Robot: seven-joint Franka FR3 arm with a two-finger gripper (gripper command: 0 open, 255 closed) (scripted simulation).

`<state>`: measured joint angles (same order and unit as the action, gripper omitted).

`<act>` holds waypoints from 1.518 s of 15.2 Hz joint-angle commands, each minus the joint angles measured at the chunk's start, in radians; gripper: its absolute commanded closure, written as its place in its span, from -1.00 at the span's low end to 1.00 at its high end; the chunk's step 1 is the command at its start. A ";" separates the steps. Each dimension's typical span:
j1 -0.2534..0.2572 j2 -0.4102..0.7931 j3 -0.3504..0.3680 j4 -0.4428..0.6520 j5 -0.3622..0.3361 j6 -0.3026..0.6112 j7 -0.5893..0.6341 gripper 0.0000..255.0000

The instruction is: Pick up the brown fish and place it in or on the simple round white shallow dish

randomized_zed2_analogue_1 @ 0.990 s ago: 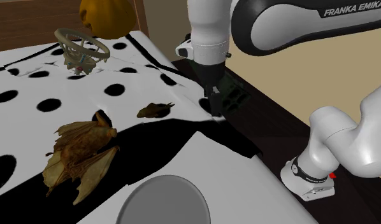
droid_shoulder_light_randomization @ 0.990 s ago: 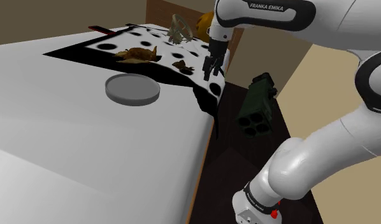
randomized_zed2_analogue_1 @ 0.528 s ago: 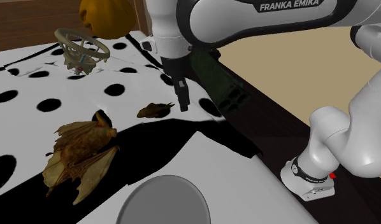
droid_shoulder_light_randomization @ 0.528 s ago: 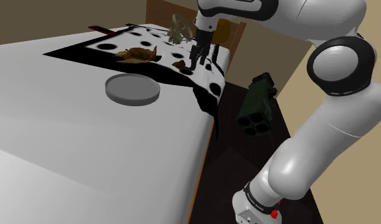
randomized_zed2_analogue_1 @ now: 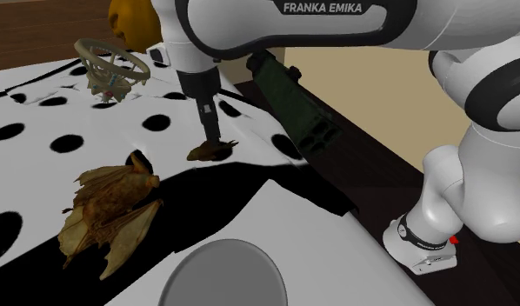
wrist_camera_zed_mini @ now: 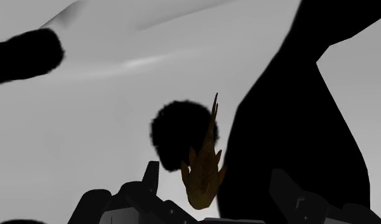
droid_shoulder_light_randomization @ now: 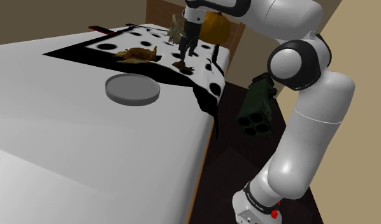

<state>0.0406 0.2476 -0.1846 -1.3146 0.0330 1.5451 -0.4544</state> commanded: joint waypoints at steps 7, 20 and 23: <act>0.003 -0.016 0.001 -0.110 -0.002 0.096 -0.002 -1.00; 0.003 -0.016 0.001 -0.110 -0.002 0.096 -0.002 1.00; 0.003 -0.016 0.001 -0.110 -0.002 0.096 -0.002 1.00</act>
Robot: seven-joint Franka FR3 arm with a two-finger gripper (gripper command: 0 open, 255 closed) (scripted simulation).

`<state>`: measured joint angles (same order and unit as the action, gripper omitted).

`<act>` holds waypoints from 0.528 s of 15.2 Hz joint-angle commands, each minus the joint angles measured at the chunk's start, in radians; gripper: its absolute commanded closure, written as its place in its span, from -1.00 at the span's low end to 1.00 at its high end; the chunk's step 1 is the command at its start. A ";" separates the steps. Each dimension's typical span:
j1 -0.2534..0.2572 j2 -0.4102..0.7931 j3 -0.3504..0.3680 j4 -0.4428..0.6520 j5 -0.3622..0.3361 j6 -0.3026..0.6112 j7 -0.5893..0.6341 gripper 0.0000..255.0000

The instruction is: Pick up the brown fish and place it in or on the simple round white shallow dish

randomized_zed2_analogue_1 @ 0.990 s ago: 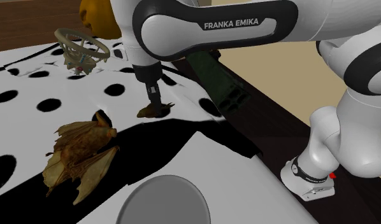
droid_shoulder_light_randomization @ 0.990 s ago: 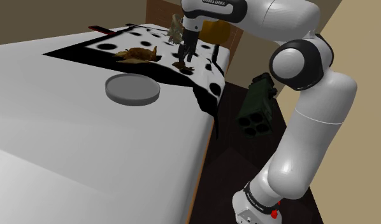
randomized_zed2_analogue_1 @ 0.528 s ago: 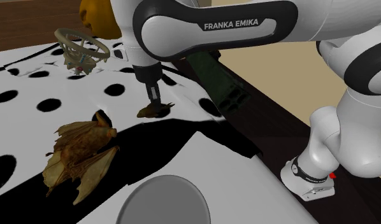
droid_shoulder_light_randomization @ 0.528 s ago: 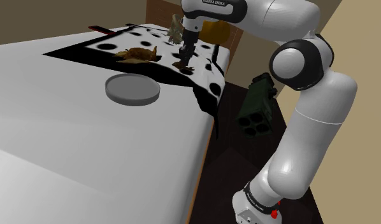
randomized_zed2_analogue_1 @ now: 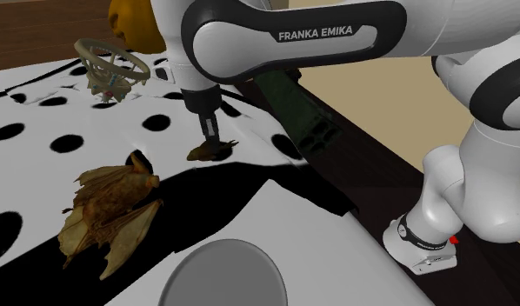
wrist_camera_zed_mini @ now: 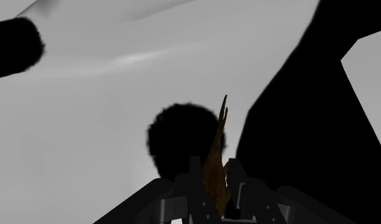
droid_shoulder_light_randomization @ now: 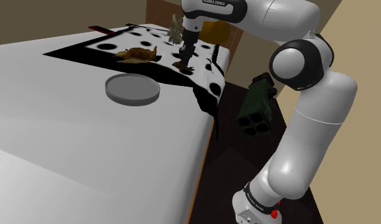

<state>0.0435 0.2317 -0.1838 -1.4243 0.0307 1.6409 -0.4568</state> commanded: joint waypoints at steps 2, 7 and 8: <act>-0.001 0.005 0.000 0.034 0.001 -0.029 -0.001 1.00; -0.006 0.027 -0.001 0.133 0.005 -0.106 -0.003 1.00; -0.007 0.032 -0.002 0.154 0.006 -0.122 -0.003 1.00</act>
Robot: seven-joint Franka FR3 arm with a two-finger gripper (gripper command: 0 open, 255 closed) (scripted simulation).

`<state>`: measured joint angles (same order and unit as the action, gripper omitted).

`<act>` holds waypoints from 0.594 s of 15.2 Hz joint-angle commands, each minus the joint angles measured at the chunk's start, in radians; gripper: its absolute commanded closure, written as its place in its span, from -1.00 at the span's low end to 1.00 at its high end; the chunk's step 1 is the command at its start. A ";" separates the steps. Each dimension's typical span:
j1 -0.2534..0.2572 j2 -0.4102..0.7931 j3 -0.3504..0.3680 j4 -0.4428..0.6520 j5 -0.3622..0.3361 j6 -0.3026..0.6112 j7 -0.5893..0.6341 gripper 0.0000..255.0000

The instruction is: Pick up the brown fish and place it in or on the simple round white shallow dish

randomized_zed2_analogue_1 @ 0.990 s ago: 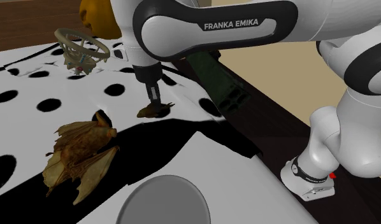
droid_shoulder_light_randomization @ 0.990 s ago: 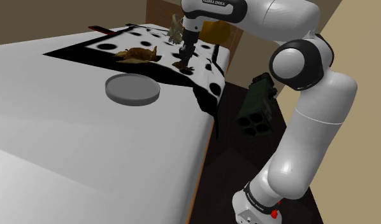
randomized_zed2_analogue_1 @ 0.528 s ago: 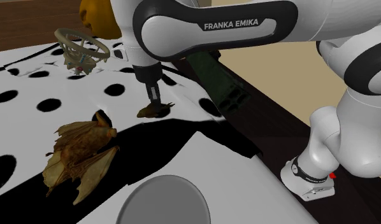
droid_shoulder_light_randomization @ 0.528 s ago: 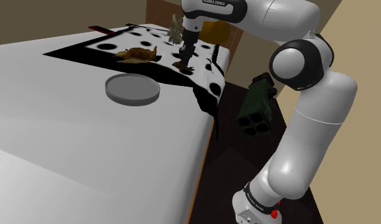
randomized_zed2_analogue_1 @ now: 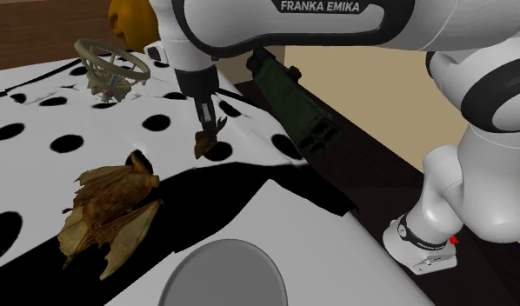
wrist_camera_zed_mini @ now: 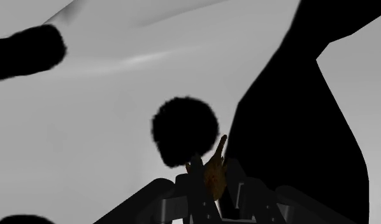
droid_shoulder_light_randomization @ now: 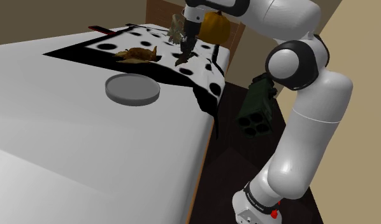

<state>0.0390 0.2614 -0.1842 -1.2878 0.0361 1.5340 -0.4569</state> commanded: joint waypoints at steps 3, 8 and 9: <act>-0.007 0.022 -0.002 0.087 0.004 -0.066 -0.005 1.00; -0.017 0.067 -0.003 0.224 0.013 -0.159 -0.008 1.00; -0.019 0.078 -0.003 0.256 0.016 -0.179 -0.009 1.00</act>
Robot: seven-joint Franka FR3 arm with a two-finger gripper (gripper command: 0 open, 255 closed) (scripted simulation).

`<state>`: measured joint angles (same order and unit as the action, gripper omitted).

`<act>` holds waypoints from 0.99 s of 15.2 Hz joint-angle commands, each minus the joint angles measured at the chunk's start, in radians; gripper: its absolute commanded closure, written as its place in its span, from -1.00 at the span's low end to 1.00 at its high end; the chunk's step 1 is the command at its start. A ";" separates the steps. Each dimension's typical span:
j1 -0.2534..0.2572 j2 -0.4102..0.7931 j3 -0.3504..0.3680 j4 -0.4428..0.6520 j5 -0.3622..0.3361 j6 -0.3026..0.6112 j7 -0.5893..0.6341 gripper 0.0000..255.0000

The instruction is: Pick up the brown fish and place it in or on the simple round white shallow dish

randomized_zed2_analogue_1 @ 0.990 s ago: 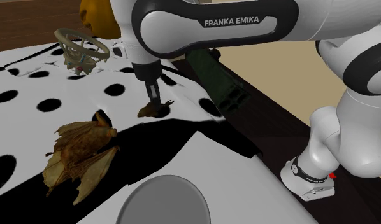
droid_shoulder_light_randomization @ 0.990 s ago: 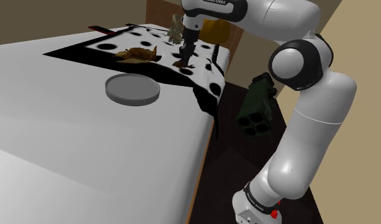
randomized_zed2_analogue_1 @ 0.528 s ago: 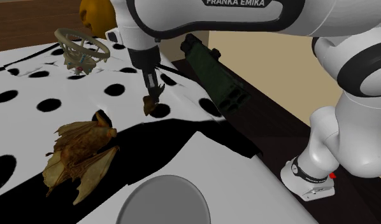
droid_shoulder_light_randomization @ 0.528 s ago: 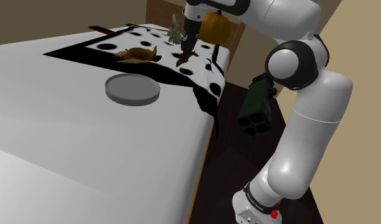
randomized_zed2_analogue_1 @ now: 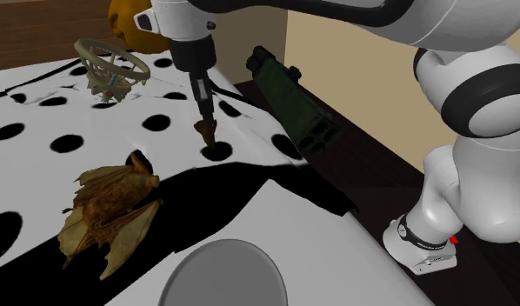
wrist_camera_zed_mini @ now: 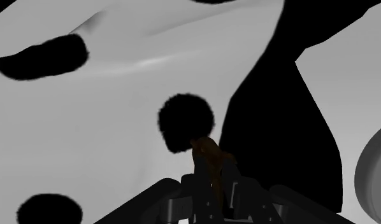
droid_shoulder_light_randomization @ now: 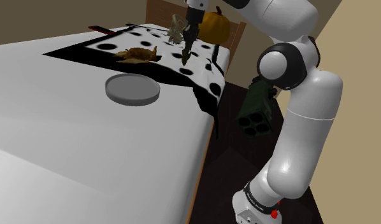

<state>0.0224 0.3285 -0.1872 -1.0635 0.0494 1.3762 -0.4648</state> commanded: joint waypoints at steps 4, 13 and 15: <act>0.030 -0.003 0.012 0.043 -0.004 -0.046 0.043 1.00; 0.180 -0.098 0.083 -0.081 -0.034 -0.015 0.250 1.00; 0.211 -0.103 0.100 -0.086 -0.037 -0.016 0.296 1.00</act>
<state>0.2141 0.2317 -0.0978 -1.1314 0.0148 1.3488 -0.1982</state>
